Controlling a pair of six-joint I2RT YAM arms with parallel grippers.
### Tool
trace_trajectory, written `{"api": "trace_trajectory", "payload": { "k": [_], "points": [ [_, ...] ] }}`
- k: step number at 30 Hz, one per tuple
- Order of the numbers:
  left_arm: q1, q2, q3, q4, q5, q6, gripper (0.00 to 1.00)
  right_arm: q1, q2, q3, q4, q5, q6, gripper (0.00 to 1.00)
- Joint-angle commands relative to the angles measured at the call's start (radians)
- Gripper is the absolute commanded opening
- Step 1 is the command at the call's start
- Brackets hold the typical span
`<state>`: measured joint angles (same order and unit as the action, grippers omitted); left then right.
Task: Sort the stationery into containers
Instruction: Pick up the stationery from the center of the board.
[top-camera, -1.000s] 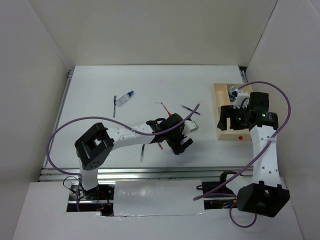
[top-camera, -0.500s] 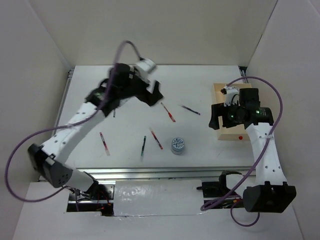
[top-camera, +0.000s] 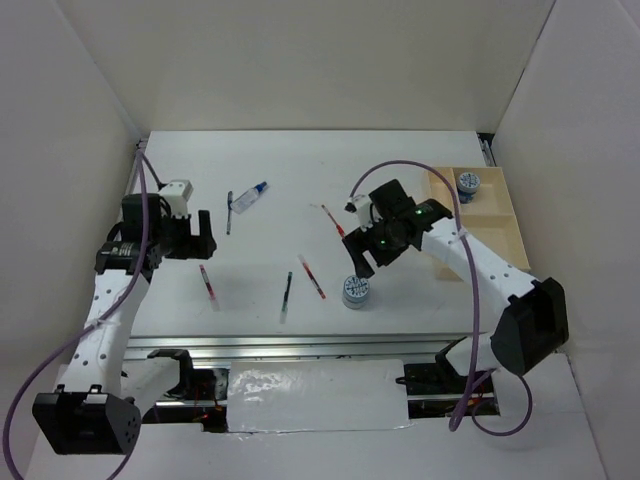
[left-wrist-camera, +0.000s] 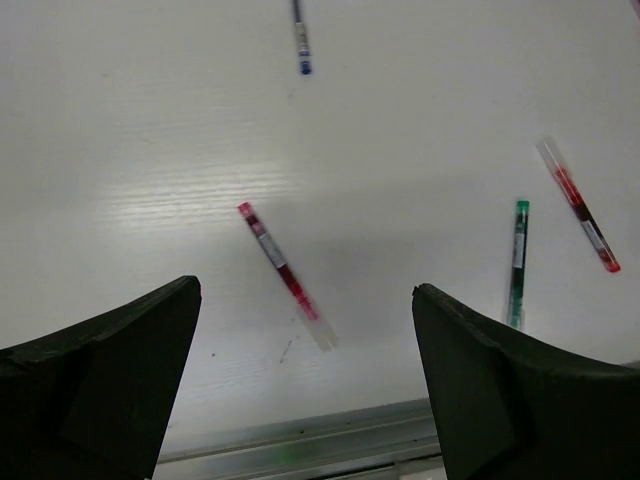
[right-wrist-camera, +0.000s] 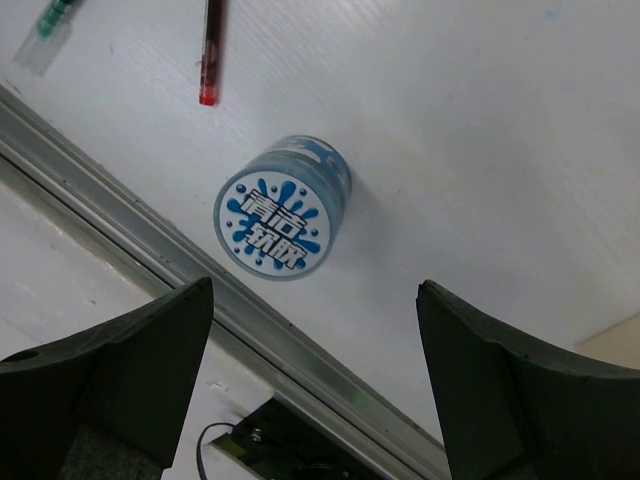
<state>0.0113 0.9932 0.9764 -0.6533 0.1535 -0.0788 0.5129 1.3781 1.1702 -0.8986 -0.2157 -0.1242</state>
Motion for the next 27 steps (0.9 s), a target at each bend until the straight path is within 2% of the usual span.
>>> {"api": "trace_trajectory", "payload": {
  "k": [1, 7, 12, 27],
  "points": [
    [0.11, -0.057, 0.022, 0.009, 0.038, 0.019, 0.99, 0.062, 0.055, -0.007, 0.069, 0.036, 0.011, 0.89],
    [0.208, 0.001, 0.044, -0.032, 0.063, 0.014, 0.99, 0.142, 0.14, 0.005, 0.075, 0.022, 0.011, 0.9],
    [0.3, -0.017, 0.01, -0.003, 0.115, 0.022, 0.99, 0.206, 0.159, -0.03, 0.101, 0.062, 0.008, 0.92],
    [0.412, -0.019, -0.021, 0.004, 0.238, 0.065, 0.99, 0.226, 0.217, -0.052, 0.152, 0.186, 0.032, 0.94]
  ]
}}
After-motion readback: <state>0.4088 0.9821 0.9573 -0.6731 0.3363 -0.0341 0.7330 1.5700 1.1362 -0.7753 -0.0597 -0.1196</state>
